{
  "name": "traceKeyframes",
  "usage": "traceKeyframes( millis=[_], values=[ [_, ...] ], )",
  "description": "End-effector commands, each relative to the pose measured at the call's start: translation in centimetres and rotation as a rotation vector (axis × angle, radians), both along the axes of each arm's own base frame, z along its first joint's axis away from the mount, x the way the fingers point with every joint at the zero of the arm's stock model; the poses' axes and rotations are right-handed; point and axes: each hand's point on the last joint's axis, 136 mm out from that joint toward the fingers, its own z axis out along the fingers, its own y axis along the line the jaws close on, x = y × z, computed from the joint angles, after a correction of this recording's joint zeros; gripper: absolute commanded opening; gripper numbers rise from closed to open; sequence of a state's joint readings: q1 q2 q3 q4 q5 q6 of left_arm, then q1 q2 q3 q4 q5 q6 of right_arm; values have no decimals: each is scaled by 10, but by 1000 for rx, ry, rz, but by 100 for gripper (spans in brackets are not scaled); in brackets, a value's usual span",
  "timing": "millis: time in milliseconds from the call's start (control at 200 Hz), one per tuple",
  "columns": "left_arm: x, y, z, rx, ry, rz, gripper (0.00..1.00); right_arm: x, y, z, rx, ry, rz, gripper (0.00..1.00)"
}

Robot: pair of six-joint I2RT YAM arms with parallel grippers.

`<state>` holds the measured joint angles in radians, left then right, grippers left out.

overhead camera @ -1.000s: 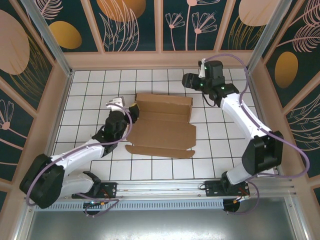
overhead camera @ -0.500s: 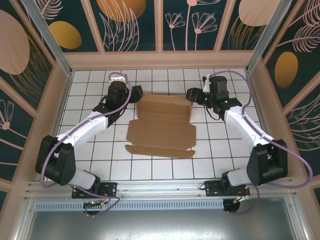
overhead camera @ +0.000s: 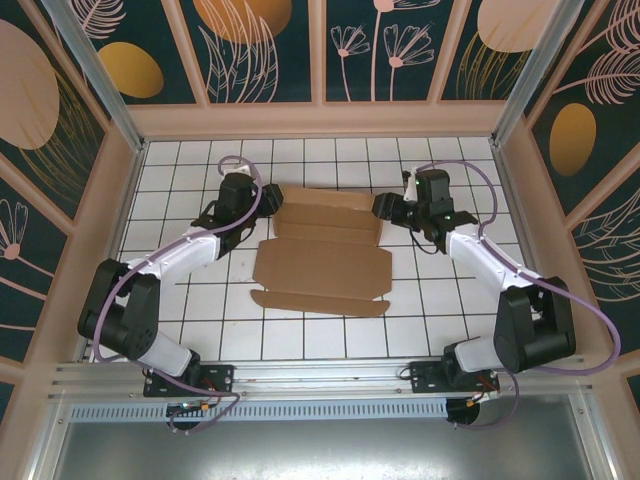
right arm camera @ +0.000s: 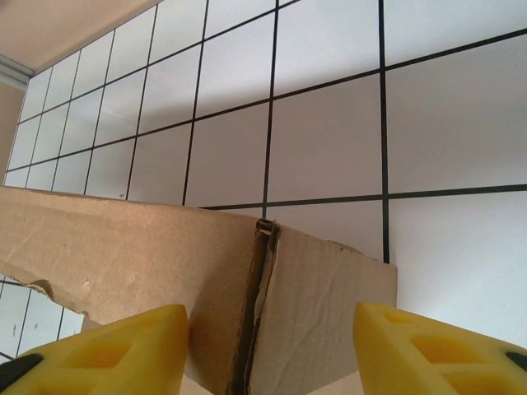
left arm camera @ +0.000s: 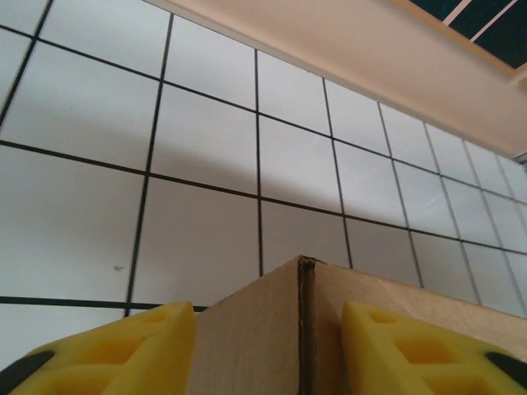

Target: Fold the paper box

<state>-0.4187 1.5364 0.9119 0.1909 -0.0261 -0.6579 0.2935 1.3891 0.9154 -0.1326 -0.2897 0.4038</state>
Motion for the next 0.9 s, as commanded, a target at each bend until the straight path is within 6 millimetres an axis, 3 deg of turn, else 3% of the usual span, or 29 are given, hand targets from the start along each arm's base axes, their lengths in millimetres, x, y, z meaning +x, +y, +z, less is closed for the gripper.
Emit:
traceKeyframes(
  millis=[0, 100, 175, 255, 350, 430, 535, 711, 896],
  values=[
    [-17, 3, -52, 1, 139, 1, 46, -8, -3, -11, -10, 22, -10, 55],
    [-18, 2, -51, 1, 136, -7, 47, -7, -6, 0, -31, -6, -18, 57],
    [-14, 3, -37, 18, 107, -9, 56, -2, -10, 21, -59, -51, -35, 59],
    [-6, 3, -10, 25, 46, -8, 66, 2, -13, 42, -97, -98, -45, 60],
    [0, 4, 25, 38, -33, -10, 71, 5, -11, 66, -137, -159, -40, 60],
    [4, 6, 57, 68, -88, -9, 72, 5, -5, 75, -163, -182, -24, 50],
    [-1, 12, 85, 65, -146, 6, 72, 3, 10, 64, -156, -157, 48, 23],
    [-16, -5, 93, -66, -132, -69, 70, 4, 23, 39, -151, -107, 95, 0],
    [-26, 0, 100, -58, -154, -78, 70, 19, 12, 22, -177, -57, 25, 0]
  ],
)
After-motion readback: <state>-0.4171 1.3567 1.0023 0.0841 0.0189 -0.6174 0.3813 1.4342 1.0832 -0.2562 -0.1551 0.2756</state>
